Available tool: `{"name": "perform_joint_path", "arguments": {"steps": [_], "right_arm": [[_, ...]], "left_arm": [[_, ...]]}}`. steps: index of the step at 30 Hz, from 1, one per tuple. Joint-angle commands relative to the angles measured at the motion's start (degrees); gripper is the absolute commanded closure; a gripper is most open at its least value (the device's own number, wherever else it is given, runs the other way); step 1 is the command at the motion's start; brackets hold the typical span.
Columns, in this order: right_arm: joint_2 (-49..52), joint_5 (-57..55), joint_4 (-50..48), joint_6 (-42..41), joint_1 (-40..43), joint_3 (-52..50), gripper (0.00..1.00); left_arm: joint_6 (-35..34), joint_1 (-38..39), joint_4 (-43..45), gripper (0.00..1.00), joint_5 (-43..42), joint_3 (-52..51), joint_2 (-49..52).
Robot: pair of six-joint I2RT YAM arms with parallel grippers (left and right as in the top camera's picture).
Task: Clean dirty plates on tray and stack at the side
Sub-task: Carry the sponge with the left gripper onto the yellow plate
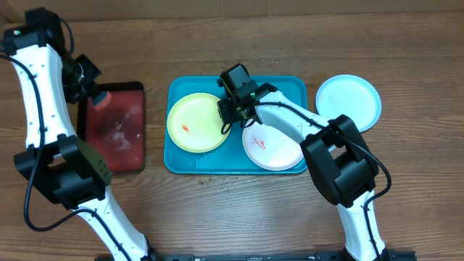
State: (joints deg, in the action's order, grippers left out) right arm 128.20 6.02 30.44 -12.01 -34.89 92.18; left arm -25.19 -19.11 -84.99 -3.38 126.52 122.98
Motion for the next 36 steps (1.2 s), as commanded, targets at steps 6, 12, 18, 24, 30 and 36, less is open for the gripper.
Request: {"name": "perform_joint_path", "arguments": {"steps": [6, 12, 18, 24, 30, 36], "right_arm": [[2.0, -1.5, -0.1, 0.0, 0.0, -2.1, 0.96], [2.0, -1.5, 0.2, 0.0, 0.0, -2.1, 0.96], [2.0, -1.5, 0.5, 0.0, 0.0, -2.1, 0.96], [2.0, -2.4, 0.5, 0.0, 0.0, -2.1, 0.96], [2.0, -4.9, 0.5, -0.1, 0.1, -2.1, 0.96], [2.0, -4.7, 1.0, -3.1, 0.2, -2.1, 0.96]], "left_arm": [[4.7, 4.2, 0.8, 0.96, -4.2, -9.5, -0.8], [12.7, 11.1, 6.7, 0.96, -7.6, -21.6, -0.8], [15.6, 18.0, 9.5, 0.96, -8.1, -21.4, -0.9], [12.4, 23.0, 11.9, 0.96, -8.1, -21.7, -0.8], [9.2, 26.1, 16.2, 0.96, -8.1, -24.3, -0.8], [6.7, 28.8, 24.7, 0.96, -8.1, -30.6, -0.8]]}}
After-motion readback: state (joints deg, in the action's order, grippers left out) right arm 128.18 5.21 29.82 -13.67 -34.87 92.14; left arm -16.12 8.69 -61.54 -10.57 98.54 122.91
